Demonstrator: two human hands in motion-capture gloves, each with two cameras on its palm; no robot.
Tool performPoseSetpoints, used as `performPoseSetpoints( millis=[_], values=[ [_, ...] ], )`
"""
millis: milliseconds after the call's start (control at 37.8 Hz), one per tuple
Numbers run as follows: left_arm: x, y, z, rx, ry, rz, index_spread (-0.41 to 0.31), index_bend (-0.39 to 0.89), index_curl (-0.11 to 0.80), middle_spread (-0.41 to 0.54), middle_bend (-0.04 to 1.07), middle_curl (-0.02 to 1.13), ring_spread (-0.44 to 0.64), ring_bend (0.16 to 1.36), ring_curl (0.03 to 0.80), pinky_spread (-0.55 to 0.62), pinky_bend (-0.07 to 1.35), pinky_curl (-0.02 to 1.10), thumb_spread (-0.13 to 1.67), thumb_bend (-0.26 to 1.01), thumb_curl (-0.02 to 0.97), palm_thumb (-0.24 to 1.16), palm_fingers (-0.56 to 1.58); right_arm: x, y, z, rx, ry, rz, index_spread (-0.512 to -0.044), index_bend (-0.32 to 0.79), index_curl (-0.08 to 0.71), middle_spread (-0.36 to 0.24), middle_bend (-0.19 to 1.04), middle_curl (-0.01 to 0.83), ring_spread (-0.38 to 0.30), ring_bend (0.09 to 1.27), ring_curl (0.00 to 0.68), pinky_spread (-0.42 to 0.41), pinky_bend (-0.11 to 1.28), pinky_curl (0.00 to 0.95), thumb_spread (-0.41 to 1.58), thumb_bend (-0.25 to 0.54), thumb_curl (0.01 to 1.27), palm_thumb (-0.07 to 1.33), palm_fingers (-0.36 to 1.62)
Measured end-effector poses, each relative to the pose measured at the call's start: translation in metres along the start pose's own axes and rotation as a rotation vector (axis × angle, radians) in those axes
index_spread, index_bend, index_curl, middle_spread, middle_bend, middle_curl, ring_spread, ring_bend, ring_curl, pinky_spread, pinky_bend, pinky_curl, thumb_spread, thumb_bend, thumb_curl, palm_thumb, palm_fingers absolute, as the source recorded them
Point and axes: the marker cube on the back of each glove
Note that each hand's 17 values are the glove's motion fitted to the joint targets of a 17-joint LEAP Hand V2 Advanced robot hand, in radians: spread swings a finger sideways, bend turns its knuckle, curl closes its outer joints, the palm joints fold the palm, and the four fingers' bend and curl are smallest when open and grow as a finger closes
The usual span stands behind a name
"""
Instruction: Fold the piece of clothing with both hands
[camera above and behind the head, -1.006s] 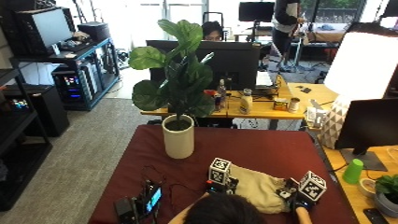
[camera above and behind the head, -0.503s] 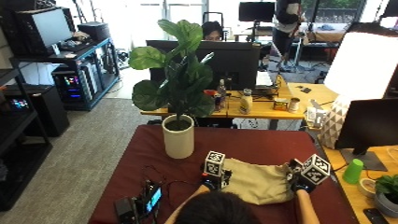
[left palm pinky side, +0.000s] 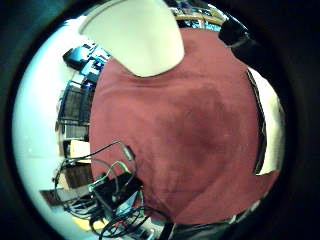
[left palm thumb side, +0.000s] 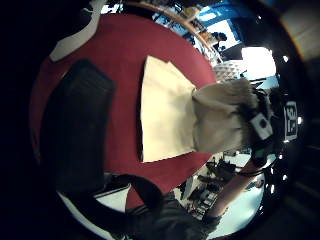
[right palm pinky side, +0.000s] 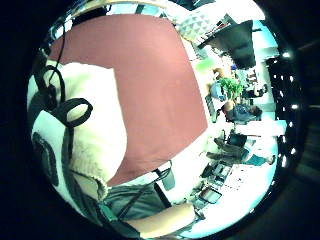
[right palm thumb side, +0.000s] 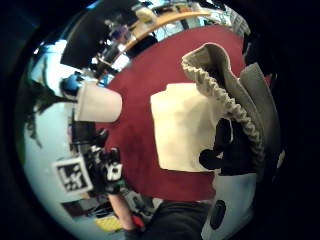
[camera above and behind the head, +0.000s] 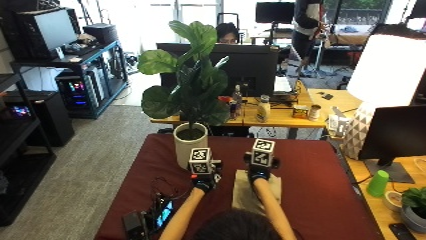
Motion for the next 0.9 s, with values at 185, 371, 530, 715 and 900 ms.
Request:
performPoseSetpoints(
  millis=[185,371,530,715,900],
  values=[
    [-0.036,0.006,-0.016,0.078,-0.092,-0.13,-0.06,0.17,0.379,0.021,0.17,0.32,0.08,0.52,0.346,0.16,0.29,0.36,1.39,0.05,0.205,0.1,0.42,-0.104,0.078,0.029,-0.396,-0.039,-0.109,-0.233,-0.11,0.116,-0.175,0.5,0.571,-0.217,0.91,0.521,-0.306,0.87,0.491,0.92,0.002,0.52,0.95,1.13],
    [-0.03,0.019,-0.008,0.027,-0.02,-0.073,-0.071,0.17,0.384,-0.004,0.17,0.33,0.05,0.51,0.346,0.12,0.27,0.36,1.47,0.08,0.212,0.16,0.46,-0.107,0.099,0.027,-0.564,-0.281,-0.163,-0.234,-0.12,0.007,-0.143,0.49,0.56,-0.209,0.9,0.507,-0.322,0.92,0.483,0.93,-0.022,0.53,0.93,0.95],
    [-0.011,0.021,0.029,-0.079,0.05,-0.021,-0.075,0.17,0.387,-0.011,0.16,0.33,0.04,0.49,0.343,0.11,0.26,0.37,1.49,0.09,0.213,0.18,0.47,-0.056,0.051,-0.007,-0.258,-0.457,-0.157,-0.231,-0.02,-0.002,-0.12,0.47,0.54,-0.191,0.86,0.472,-0.283,0.89,0.451,1.05,-0.018,0.51,0.89,0.94],
    [0.014,0.015,0.069,-0.185,0.104,0.075,-0.076,0.17,0.39,-0.015,0.16,0.33,0.04,0.48,0.34,0.1,0.25,0.37,1.49,0.08,0.211,0.17,0.48,0.013,0.017,-0.035,-0.055,-0.417,-0.206,-0.233,0.05,0.022,-0.111,0.43,0.518,-0.167,0.82,0.447,-0.227,0.8,0.417,1.13,-0.011,0.49,0.89,0.95],
    [0.034,0.014,0.062,-0.178,0.074,0.104,-0.077,0.17,0.391,-0.011,0.15,0.32,0.04,0.48,0.34,0.1,0.24,0.37,1.49,0.06,0.207,0.16,0.48,0.059,0.02,-0.046,0.015,-0.307,-0.169,-0.232,0.05,0.043,-0.109,0.41,0.505,-0.159,0.77,0.432,-0.2,0.74,0.395,1.18,-0.014,0.48,0.88,0.98]
  ],
)
